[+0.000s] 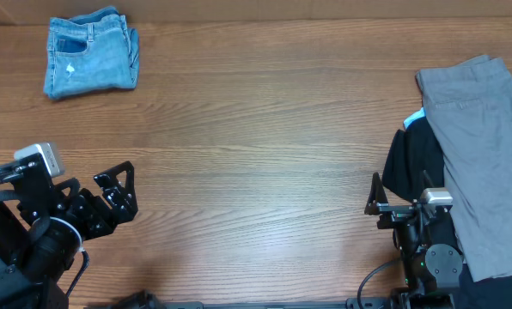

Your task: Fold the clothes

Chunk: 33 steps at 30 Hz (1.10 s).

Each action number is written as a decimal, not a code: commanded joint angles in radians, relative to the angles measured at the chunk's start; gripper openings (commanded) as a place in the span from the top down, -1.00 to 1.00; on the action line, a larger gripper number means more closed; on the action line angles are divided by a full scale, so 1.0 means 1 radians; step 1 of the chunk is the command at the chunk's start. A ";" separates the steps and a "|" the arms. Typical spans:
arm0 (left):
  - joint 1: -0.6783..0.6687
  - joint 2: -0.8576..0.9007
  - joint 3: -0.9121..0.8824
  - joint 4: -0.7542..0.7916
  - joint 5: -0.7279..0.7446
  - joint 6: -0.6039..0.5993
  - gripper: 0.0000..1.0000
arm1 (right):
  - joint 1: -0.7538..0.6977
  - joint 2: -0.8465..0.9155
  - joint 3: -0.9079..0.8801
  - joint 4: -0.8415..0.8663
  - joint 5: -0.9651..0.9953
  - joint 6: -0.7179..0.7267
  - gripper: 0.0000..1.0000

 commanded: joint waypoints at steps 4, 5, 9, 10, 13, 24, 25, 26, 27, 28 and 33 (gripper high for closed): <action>-0.016 -0.002 0.002 -0.027 -0.056 0.027 -1.00 | -0.006 -0.012 -0.010 0.006 -0.005 -0.011 -1.00; -0.024 -0.002 0.002 -0.034 -0.083 0.026 -1.00 | -0.006 -0.012 -0.010 0.006 -0.005 -0.011 -1.00; -0.118 -0.020 -0.011 -0.043 -0.110 -0.038 -1.00 | -0.006 -0.012 -0.010 0.006 -0.005 -0.011 -1.00; -0.151 -0.031 -0.027 -0.034 -0.126 -0.039 -1.00 | -0.006 -0.012 -0.010 0.006 -0.005 -0.011 -1.00; -0.225 -0.084 -0.113 0.028 -0.179 -0.045 -1.00 | -0.006 -0.012 -0.010 0.006 -0.005 -0.011 -1.00; -0.291 -0.449 -0.825 0.681 -0.191 -0.061 -1.00 | -0.006 -0.012 -0.010 0.006 -0.005 -0.011 -1.00; -0.291 -0.481 -0.889 0.748 -0.188 -0.062 -1.00 | -0.006 -0.012 -0.010 0.006 -0.005 -0.011 -1.00; -0.291 -0.508 -0.945 0.808 -0.185 -0.072 -1.00 | -0.006 -0.012 -0.010 0.006 -0.005 -0.011 -1.00; -0.292 -0.534 -1.004 0.868 -0.185 -0.090 -1.00 | -0.006 -0.012 -0.010 0.006 -0.005 -0.011 -1.00; -0.296 -0.554 -1.053 0.918 -0.185 -0.110 -1.00 | -0.006 -0.012 -0.010 0.006 -0.005 -0.011 -1.00; -0.317 -0.650 -1.259 1.147 -0.207 -0.142 -1.00 | -0.006 -0.012 -0.010 0.006 -0.005 -0.011 -1.00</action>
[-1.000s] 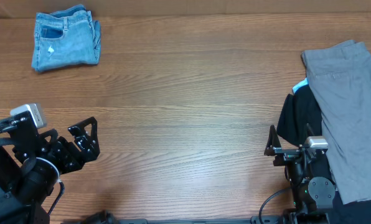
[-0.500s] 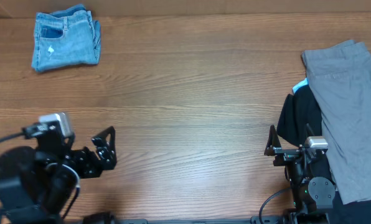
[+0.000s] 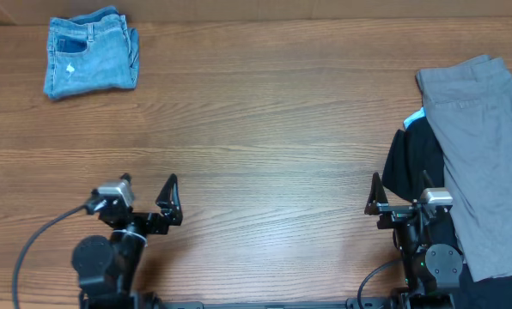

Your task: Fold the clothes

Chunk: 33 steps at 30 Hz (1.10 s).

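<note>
Folded blue jeans lie at the far left corner of the table. At the right edge sits an unfolded pile: grey trousers draped over a black garment, with a sliver of light blue cloth peeking out. Near the front edge, my left gripper is open and holds nothing, well short of the jeans. My right gripper is also open and empty, right beside the black garment's left edge.
The wooden table stretches between the jeans and the pile. The left arm's base and its cable sit at the front left. The right arm's base stands against the pile.
The left arm was stretched out from the front left corner. It now stands drawn in further right along the front edge, its gripper still open and empty. The right arm and the clothes are unchanged.
</note>
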Each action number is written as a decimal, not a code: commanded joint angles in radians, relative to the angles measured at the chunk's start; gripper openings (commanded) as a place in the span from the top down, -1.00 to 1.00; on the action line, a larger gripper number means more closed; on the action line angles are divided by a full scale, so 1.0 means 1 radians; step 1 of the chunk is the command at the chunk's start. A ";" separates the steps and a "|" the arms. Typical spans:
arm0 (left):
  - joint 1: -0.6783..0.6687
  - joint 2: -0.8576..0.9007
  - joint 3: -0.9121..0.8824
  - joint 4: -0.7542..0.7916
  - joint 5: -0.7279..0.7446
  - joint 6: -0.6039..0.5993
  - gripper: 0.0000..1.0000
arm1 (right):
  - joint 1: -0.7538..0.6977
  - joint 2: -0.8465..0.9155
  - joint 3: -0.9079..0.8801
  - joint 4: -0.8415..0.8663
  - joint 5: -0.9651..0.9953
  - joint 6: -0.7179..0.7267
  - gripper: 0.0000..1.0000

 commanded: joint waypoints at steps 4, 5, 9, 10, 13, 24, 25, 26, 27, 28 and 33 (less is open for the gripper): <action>-0.042 -0.147 -0.200 0.180 -0.114 -0.051 -1.00 | -0.006 -0.012 -0.010 0.005 -0.005 -0.010 -1.00; -0.046 -0.172 -0.220 0.182 -0.135 -0.066 -1.00 | -0.006 -0.012 -0.010 0.005 -0.005 -0.010 -1.00; -0.058 -0.232 -0.274 0.188 -0.190 -0.092 -1.00 | -0.006 -0.012 -0.010 0.005 -0.005 -0.010 -1.00; -0.060 -0.232 -0.273 0.174 -0.212 -0.092 -1.00 | -0.006 -0.012 -0.010 0.005 -0.005 -0.010 -1.00; -0.079 -0.232 -0.273 0.172 -0.269 -0.092 -1.00 | -0.006 -0.012 -0.010 0.005 -0.005 -0.010 -1.00; -0.116 -0.232 -0.273 0.143 -0.290 0.062 -1.00 | -0.006 -0.012 -0.010 0.005 -0.005 -0.010 -1.00; -0.113 -0.232 -0.273 0.143 -0.290 0.062 -1.00 | -0.006 -0.012 -0.010 0.005 -0.005 -0.010 -1.00; -0.107 -0.232 -0.273 0.144 -0.290 0.061 -1.00 | -0.006 -0.012 -0.010 0.005 -0.005 -0.010 -1.00; -0.099 -0.232 -0.273 0.144 -0.290 0.061 -1.00 | -0.006 -0.012 -0.010 0.005 -0.006 -0.010 -1.00; -0.095 -0.232 -0.273 0.143 -0.290 0.061 -1.00 | -0.006 -0.012 -0.010 0.005 -0.005 -0.010 -1.00; -0.092 -0.231 -0.273 0.144 -0.290 0.061 -0.99 | -0.006 -0.012 -0.010 0.005 -0.005 -0.010 -1.00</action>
